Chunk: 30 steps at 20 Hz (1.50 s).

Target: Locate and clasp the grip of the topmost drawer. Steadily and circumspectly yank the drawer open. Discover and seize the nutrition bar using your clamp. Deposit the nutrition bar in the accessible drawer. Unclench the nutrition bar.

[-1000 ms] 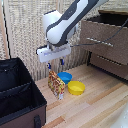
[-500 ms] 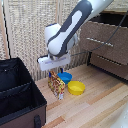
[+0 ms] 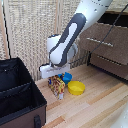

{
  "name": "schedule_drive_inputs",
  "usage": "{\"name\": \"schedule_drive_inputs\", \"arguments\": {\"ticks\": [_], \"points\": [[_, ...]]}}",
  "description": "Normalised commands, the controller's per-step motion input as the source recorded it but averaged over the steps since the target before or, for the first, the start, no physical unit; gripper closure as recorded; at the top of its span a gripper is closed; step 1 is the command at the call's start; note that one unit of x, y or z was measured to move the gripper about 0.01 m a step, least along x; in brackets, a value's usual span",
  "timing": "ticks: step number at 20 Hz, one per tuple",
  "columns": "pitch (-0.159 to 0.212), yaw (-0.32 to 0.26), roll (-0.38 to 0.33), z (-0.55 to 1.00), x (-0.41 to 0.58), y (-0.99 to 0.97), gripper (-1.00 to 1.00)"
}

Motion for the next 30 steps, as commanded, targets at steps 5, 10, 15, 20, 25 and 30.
{"name": "schedule_drive_inputs", "arguments": {"ticks": [5,10,15,20,25,30], "points": [[0.000,-0.023,-0.003,0.00,0.000,0.05,1.00],[0.000,-0.027,0.000,0.00,0.017,-0.05,1.00],[0.001,-0.029,0.000,0.11,0.022,-0.09,1.00],[0.006,-0.053,-0.002,0.64,0.129,-0.08,1.00],[0.041,-0.056,0.000,0.97,0.214,-0.07,1.00],[0.053,-0.013,0.000,1.00,0.279,0.00,1.00]]}}
